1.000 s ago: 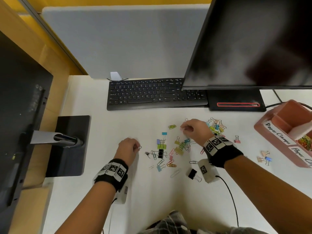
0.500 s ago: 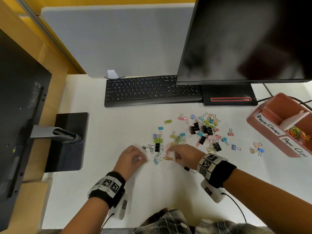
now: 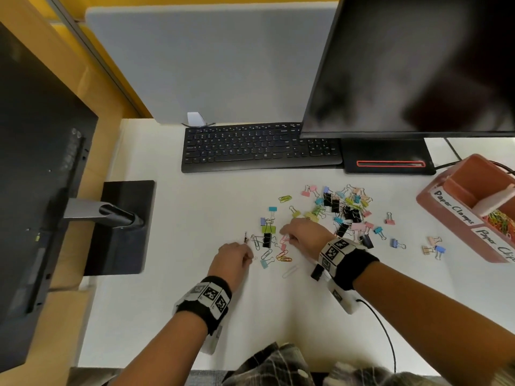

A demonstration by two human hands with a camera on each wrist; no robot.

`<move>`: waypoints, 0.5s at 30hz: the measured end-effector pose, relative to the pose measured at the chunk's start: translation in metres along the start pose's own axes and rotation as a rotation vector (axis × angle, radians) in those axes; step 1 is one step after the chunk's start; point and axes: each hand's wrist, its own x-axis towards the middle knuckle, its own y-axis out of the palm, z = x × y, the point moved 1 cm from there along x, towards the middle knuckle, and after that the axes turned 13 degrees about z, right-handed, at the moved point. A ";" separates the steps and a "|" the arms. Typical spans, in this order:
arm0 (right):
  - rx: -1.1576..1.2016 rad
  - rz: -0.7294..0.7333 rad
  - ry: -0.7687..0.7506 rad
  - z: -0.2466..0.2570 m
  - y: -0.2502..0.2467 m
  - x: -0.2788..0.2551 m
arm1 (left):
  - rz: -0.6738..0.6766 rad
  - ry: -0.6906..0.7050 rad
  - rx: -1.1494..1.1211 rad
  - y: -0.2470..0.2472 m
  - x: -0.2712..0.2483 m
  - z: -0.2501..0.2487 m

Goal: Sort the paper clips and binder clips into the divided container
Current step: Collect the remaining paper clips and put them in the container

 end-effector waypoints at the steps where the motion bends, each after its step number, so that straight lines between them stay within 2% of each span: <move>1: -0.002 0.007 -0.005 0.001 -0.002 0.004 | 0.007 0.007 0.027 0.001 0.000 0.000; 7: -0.025 -0.023 -0.034 0.002 -0.001 0.009 | -0.030 0.040 -0.005 0.001 -0.004 -0.004; 10: -0.029 -0.011 -0.020 0.000 -0.001 0.008 | -0.026 0.013 -0.184 -0.005 -0.004 -0.013; 15: 0.022 0.023 0.027 -0.002 0.001 0.006 | -0.138 -0.120 -0.436 -0.009 0.005 -0.025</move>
